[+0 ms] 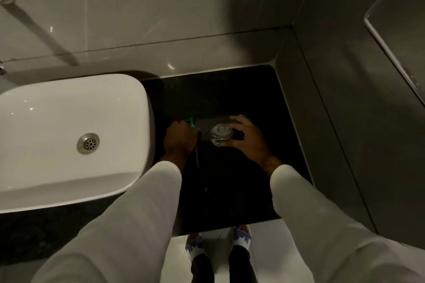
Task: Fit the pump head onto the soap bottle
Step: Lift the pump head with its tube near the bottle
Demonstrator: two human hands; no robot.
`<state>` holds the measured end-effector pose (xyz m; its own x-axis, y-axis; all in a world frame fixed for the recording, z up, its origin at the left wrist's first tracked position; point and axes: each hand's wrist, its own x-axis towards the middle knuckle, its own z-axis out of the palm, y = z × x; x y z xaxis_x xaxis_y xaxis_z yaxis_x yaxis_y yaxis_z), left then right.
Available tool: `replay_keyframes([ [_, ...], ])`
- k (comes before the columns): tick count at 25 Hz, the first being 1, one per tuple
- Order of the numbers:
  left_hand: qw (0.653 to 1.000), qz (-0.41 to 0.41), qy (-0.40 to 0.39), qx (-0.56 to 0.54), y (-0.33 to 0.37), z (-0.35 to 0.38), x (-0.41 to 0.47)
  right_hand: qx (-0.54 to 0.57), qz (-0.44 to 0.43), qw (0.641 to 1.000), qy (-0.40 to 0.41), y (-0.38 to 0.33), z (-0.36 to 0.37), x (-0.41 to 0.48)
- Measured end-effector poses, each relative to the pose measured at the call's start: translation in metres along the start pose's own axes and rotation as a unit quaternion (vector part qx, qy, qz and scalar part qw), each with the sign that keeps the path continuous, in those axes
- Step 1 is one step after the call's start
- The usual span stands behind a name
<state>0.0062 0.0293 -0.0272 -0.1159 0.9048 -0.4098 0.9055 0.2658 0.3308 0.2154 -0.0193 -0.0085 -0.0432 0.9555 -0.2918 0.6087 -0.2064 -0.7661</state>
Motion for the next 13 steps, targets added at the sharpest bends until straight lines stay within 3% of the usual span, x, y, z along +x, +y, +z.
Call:
replay_keyframes([
  [4, 0.998, -0.017, -0.023, -0.049, -0.001, -0.001, 0.003, -0.011, -0.005, 1.0, -0.002, 0.0, -0.003, 0.006],
  [7, 0.985, -0.012, 0.022, -0.171, 0.008, -0.023, 0.003, -0.031, -0.011, 0.999, -0.01, -0.003, -0.008, 0.009],
  [10, 0.928, 0.051, 0.12, -0.349, 0.03, -0.065, -0.006, -0.044, -0.008, 0.999, -0.014, -0.008, -0.011, 0.012],
  [13, 0.842, 0.14, 0.165, -0.495, 0.054, -0.105, -0.027, -0.063, -0.002, 0.998, -0.015, -0.011, -0.009, 0.017],
])
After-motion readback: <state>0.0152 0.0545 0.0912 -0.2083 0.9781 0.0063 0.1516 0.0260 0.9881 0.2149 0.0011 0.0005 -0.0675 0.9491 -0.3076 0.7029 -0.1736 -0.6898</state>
